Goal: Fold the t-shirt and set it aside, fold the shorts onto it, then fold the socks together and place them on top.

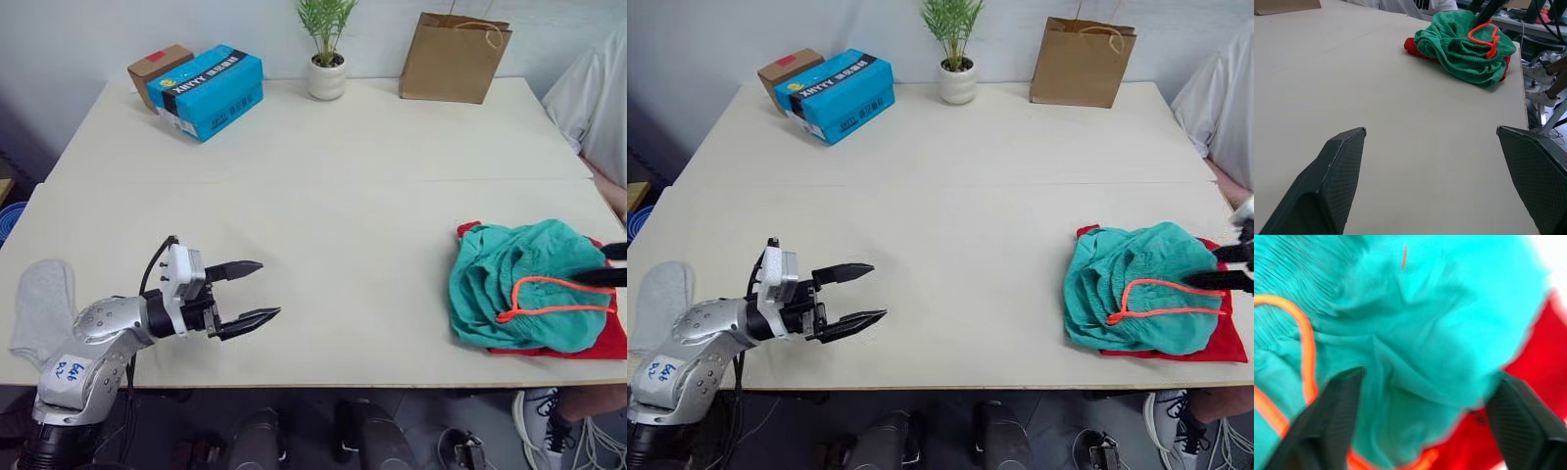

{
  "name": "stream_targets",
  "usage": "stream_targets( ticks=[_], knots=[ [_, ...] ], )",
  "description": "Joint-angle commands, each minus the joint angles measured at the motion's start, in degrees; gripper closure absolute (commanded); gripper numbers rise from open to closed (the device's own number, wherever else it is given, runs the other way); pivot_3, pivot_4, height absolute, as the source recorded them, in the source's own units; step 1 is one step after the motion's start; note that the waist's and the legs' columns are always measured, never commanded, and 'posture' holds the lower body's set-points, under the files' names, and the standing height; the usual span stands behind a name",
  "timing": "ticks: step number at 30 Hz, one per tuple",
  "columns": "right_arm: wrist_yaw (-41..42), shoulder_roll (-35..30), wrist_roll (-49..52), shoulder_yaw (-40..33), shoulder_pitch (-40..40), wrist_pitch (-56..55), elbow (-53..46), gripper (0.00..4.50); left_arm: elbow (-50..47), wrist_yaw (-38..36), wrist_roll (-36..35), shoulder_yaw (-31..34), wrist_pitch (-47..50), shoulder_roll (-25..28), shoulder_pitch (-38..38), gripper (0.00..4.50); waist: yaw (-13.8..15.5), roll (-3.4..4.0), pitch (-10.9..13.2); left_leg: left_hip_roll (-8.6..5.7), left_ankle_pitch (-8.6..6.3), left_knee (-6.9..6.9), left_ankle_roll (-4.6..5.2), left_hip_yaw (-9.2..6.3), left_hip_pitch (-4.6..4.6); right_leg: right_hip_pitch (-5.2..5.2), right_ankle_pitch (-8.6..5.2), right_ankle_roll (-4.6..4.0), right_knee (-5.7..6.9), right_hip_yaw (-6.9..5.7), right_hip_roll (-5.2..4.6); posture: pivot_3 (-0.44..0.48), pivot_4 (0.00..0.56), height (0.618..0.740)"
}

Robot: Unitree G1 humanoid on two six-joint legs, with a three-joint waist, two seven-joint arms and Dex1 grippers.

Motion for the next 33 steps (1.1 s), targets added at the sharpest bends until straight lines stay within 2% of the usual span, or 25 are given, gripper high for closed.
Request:
stream_targets(
  ticks=[1, 3, 7, 9, 13, 15, 18, 20, 25, 28, 29, 33],
  knots=[
    [-3.64, 0.14, 7.79, -11.33, 6.71, -3.07, -15.02, 0.04, 2.63, -1.87, 1.12, 0.87, -1.76, 1.69, -2.37, 0.0, -0.15, 0.0, 0.0, 0.05, -0.02, 0.02, -0.03, 0.04, 0.01, 0.01, 0.0, 0.0, 0.01, 0.03, 0.04, 0.0, 0.15, 0.74],
    [-7.42, 2.76, 10.61, -16.15, 12.0, -1.63, -25.63, 0.04, 5.07, -2.59, 1.7, 1.06, -2.27, 2.21, -3.65, 0.0, -0.25, 0.01, 0.0, 0.1, -0.03, -0.01, -0.06, 0.08, 0.07, 0.01, 0.0, 0.0, 0.04, 0.07, 0.1, 0.0, 0.15, 0.74],
    [-19.75, 13.15, 17.56, -20.07, 21.17, 11.68, -49.16, 0.04, 9.33, -3.65, 2.89, 0.76, -3.84, 2.3, -5.45, 0.0, -0.11, -0.04, -0.01, 0.21, -0.02, -0.04, -0.16, 0.11, 0.15, 0.01, 0.0, 0.0, 0.1, 0.13, 0.2, 0.0, 0.15, 0.74],
    [-22.2, 16.62, 19.89, -19.15, 25.32, 16.46, -57.18, 0.04, 10.34, -4.01, 3.26, 0.74, -4.36, 2.31, -5.91, 0.0, 0.14, -0.04, -0.01, 0.2, -0.03, -0.04, -0.15, 0.02, 0.08, 0.01, 0.0, 0.0, 0.1, 0.11, 0.19, 0.0, 0.15, 0.74],
    [-27.55, 23.88, 24.29, -17.11, 28.49, 22.3, -66.43, 0.04, 10.98, -4.23, 3.65, 1.75, -5.01, 2.73, -5.24, 0.0, 1.19, -0.04, -0.01, 0.13, -0.1, -0.06, 0.04, 0.01, -0.02, 0.01, 0.0, 0.01, 0.04, 0.08, 0.06, 0.0, 0.15, 0.74],
    [-28.96, 26.69, 24.6, -15.46, 28.75, 22.25, -68.61, 0.04, 10.68, -3.88, 3.83, 2.65, -5.29, 2.92, -4.1, 0.0, 1.01, -0.02, 0.0, -0.14, -0.05, -0.08, 0.29, -0.54, -0.12, 0.28, 0.01, 0.05, -0.03, -0.46, -0.25, 0.0, 0.15, 0.74],
    [-33.3, 30.92, 21.54, -13.97, 28.9, 18.05, -69.4, 0.04, 9.76, -2.02, 5.29, 4.88, -7.4, 2.83, -1.32, 0.0, 0.68, 0.03, 0.04, -0.77, 0.29, -0.22, 0.51, -2.1, -0.25, 1.11, -0.03, 0.18, -0.38, -2.04, -0.81, 0.0, 0.15, 0.74],
    [-33.96, 32.49, 19.86, -13.36, 30.4, 14.54, -69.84, 0.04, 9.45, 0.87, 6.8, 7.46, -9.94, 1.97, 0.62, 0.0, 1.49, 0.05, 0.05, -0.7, 0.26, -0.11, 0.52, -2.01, -0.2, 1.06, -0.04, 0.2, -0.35, -1.83, -0.77, 0.0, 0.15, 0.74],
    [-23.14, 35.31, 18.97, -11.63, 42.25, -5.08, -70.59, 0.04, 4.39, 8.44, 8.85, 17.05, -12.75, -0.98, 12.01, 0.0, 2.72, 0.03, 0.04, -0.66, 0.05, -0.14, 0.58, -1.91, -0.18, 1.08, -0.08, 0.27, -0.52, -1.7, -0.76, 0.0, 0.15, 0.74],
    [-16.82, 38.66, 20.15, -10.69, 46.33, -17.81, -68.87, 0.04, 1.52, 12.82, 9.92, 24.59, -16.38, -4.66, 20.09, 0.0, 2.41, 0.0, 0.04, -0.63, -0.13, -0.14, 0.71, -1.68, -0.12, 1.09, -0.14, 0.37, -0.64, -1.54, -0.75, 0.0, 0.15, 0.74],
    [-14.66, 39.4, 21.33, -10.2, 47.43, -20.07, -68.59, 0.04, 1.74, 13.71, 9.66, 28.44, -18.63, -7.32, 24.33, 0.0, 2.17, -0.01, 0.05, -0.59, -0.19, -0.11, 0.75, -1.56, -0.07, 1.11, -0.14, 0.38, -0.65, -1.47, -0.74, 0.0, 0.15, 0.74],
    [-12.06, 40.59, 24.98, -9.08, 48.51, -20.28, -67.4, 0.04, 4.92, 15.08, 8.86, 38.84, -25.34, -16.69, 39.15, 0.0, 0.8, -0.1, 0.06, -0.47, -0.34, -0.09, 0.88, -1.25, 0.19, 1.24, -0.05, 0.47, -0.75, -1.15, -0.68, 0.0, 0.15, 0.74]
  ],
)
